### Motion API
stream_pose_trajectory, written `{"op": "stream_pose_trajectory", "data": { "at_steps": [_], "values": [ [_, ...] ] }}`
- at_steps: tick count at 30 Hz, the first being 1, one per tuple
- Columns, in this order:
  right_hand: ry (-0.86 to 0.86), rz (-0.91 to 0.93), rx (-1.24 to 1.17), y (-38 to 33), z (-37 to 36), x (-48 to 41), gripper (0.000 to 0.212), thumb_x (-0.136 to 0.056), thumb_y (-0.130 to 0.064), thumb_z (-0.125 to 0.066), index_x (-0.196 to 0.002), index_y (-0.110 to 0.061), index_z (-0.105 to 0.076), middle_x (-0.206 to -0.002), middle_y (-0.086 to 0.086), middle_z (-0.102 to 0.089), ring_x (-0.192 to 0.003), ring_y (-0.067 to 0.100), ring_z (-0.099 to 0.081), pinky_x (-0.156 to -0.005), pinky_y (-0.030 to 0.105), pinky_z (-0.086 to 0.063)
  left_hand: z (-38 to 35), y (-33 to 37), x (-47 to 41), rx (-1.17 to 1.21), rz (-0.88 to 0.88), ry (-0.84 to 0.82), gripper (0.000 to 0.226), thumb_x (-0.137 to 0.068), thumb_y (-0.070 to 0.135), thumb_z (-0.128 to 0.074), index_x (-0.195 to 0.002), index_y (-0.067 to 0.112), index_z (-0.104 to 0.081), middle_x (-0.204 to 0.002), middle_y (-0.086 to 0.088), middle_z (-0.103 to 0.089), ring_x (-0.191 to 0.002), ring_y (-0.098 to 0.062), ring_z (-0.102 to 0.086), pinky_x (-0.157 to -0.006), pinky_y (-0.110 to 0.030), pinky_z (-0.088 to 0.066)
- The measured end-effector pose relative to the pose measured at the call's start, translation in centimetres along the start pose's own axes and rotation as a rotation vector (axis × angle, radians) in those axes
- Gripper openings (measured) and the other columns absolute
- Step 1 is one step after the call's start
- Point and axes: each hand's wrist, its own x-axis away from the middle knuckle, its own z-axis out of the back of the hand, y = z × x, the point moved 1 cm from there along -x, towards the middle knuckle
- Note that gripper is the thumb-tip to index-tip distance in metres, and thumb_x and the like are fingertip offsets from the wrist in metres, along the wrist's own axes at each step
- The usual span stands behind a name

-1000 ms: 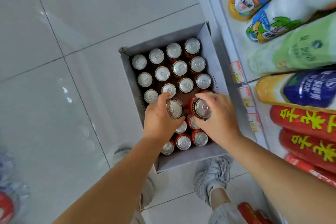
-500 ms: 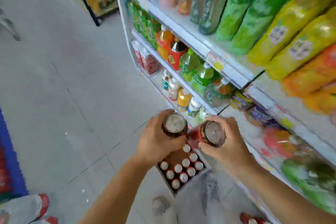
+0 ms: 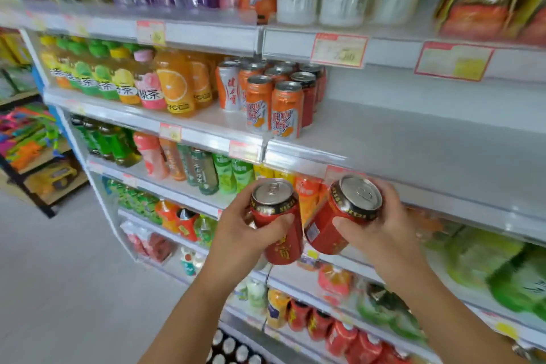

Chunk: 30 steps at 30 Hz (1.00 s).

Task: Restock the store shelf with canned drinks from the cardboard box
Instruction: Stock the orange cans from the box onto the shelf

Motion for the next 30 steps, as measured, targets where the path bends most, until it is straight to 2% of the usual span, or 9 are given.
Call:
{"op": "stream_pose_trajectory", "data": {
  "at_steps": [2,4,9,13,17,22,24,28,30],
  "values": [
    [0.046,0.031,-0.006,-1.5,2.2,-1.7,0.053,-0.068,-0.014,-0.081,-0.103,-0.045,-0.056,-0.097,-0.020,-0.069,-0.082,0.000,-0.065,-0.065,0.018,-0.048,-1.9,1.8,-1.5,0.028,-0.043,-0.020,0.042,-0.078,0.007,-0.080,-0.106,0.035,-0.068,-0.097,0.011,-0.075,-0.090,-0.005,-0.070,-0.074,-0.017,-0.054],
    [0.068,0.089,-0.004,-2.6,4.1,-3.6,0.050,-0.072,-0.006,-0.078,-0.105,-0.037,-0.056,-0.093,-0.021,-0.069,-0.082,-0.006,-0.064,-0.065,0.010,-0.046,-3.6,3.0,-3.0,0.052,-0.067,-0.025,0.042,-0.080,0.000,-0.074,-0.113,0.024,-0.065,-0.094,0.011,-0.075,-0.087,-0.002,-0.070,-0.072,-0.013,-0.052],
    [0.069,0.167,0.044,-4.0,6.3,-9.7,0.052,-0.071,-0.004,-0.078,-0.106,-0.036,-0.055,-0.103,-0.019,-0.065,-0.087,-0.010,-0.062,-0.070,0.005,-0.045,-5.8,4.0,-7.0,0.075,-0.132,0.104,0.048,-0.072,0.019,-0.078,-0.117,0.027,-0.065,-0.100,0.008,-0.075,-0.092,-0.006,-0.069,-0.071,-0.013,-0.051],
    [0.053,0.139,0.144,-2.9,7.2,-14.0,0.059,-0.070,-0.017,-0.081,-0.118,-0.034,-0.053,-0.118,-0.010,-0.061,-0.106,0.007,-0.060,-0.083,0.021,-0.044,-6.5,3.9,-9.5,0.101,-0.150,0.175,0.043,-0.071,0.022,-0.076,-0.113,0.028,-0.067,-0.099,0.008,-0.075,-0.089,-0.006,-0.068,-0.072,-0.014,-0.050],
    [0.090,0.104,0.227,-1.8,7.3,-17.2,0.062,-0.068,-0.025,-0.082,-0.121,-0.031,-0.051,-0.123,-0.006,-0.056,-0.109,0.011,-0.056,-0.081,0.022,-0.041,-6.7,3.6,-11.4,0.103,-0.159,0.175,0.033,-0.081,0.007,-0.075,-0.109,0.023,-0.068,-0.090,0.010,-0.074,-0.082,-0.003,-0.067,-0.070,-0.015,-0.050],
    [0.160,0.094,0.285,-0.6,6.0,-18.4,0.068,-0.069,-0.029,-0.082,-0.128,-0.023,-0.049,-0.123,-0.002,-0.050,-0.106,0.011,-0.052,-0.075,0.015,-0.038,-5.5,3.6,-12.9,0.099,-0.136,0.126,0.039,-0.073,0.023,-0.075,-0.111,0.025,-0.068,-0.097,0.006,-0.075,-0.091,-0.010,-0.069,-0.083,-0.028,-0.056],
    [0.149,0.062,0.255,-0.4,5.9,-18.3,0.073,-0.069,-0.033,-0.082,-0.132,-0.025,-0.046,-0.128,-0.001,-0.049,-0.111,0.014,-0.053,-0.086,0.023,-0.041,-4.8,3.7,-13.2,0.092,-0.123,0.111,0.039,-0.076,0.020,-0.078,-0.112,0.026,-0.068,-0.100,0.006,-0.075,-0.093,-0.010,-0.070,-0.087,-0.032,-0.056],
    [-0.031,-0.060,0.212,0.5,7.3,-17.4,0.089,-0.074,-0.017,-0.081,-0.144,-0.035,-0.029,-0.134,-0.006,-0.051,-0.113,0.010,-0.056,-0.102,0.037,-0.042,-4.0,3.8,-13.8,0.079,-0.123,0.036,0.038,-0.082,0.015,-0.075,-0.117,0.026,-0.066,-0.104,0.004,-0.074,-0.097,-0.012,-0.070,-0.089,-0.033,-0.055],
    [-0.069,-0.062,0.228,1.2,7.6,-17.0,0.086,-0.075,-0.009,-0.079,-0.144,-0.032,-0.034,-0.129,-0.006,-0.059,-0.110,0.010,-0.061,-0.105,0.043,-0.042,-3.9,3.8,-14.0,0.086,-0.141,0.001,0.033,-0.083,0.013,-0.074,-0.111,0.029,-0.068,-0.102,0.005,-0.075,-0.096,-0.011,-0.070,-0.087,-0.031,-0.056]
  ]
}}
